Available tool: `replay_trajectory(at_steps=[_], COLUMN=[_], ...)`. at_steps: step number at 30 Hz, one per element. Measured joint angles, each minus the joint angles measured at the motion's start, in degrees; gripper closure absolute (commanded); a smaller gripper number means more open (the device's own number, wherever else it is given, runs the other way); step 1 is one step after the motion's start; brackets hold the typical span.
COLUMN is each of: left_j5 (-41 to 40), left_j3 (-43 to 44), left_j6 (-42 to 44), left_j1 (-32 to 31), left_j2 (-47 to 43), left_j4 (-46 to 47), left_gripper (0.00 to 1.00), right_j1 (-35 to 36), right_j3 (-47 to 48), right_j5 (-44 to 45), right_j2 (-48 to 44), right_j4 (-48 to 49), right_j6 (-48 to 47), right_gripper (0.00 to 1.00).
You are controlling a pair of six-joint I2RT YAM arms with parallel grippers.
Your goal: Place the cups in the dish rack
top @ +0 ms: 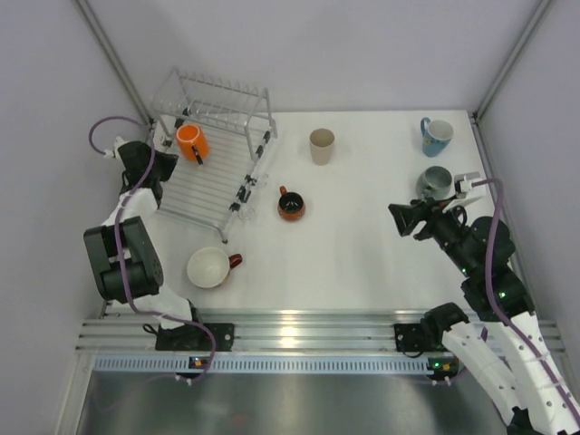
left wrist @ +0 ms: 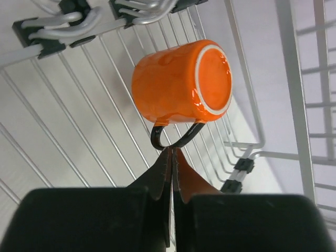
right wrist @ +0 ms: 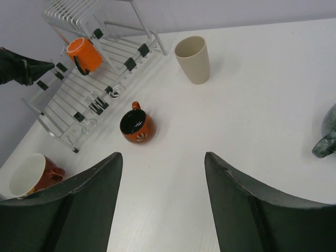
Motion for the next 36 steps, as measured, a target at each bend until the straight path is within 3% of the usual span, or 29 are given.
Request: replay_trajectory(at_steps=[9,36], left_j5=[10.60,10.88], left_j3=[-1.92,16.72], left_j6=[-16.63,-21.44], left_j1=[3.37,-0.74], left_j2=[6.34,27.36], left_j4=[10.12,15.87], left_gripper=[1.00,1.00], right_j1=[0.00,0.00], right_j3=[0.00,-0.15], right_j5=[-0.26,-0.15], right_j2=[-0.02,5.44], right_j4=[-0.09,2.54], right_j6=[-0.02,0.04], right_gripper=[0.35,0.35])
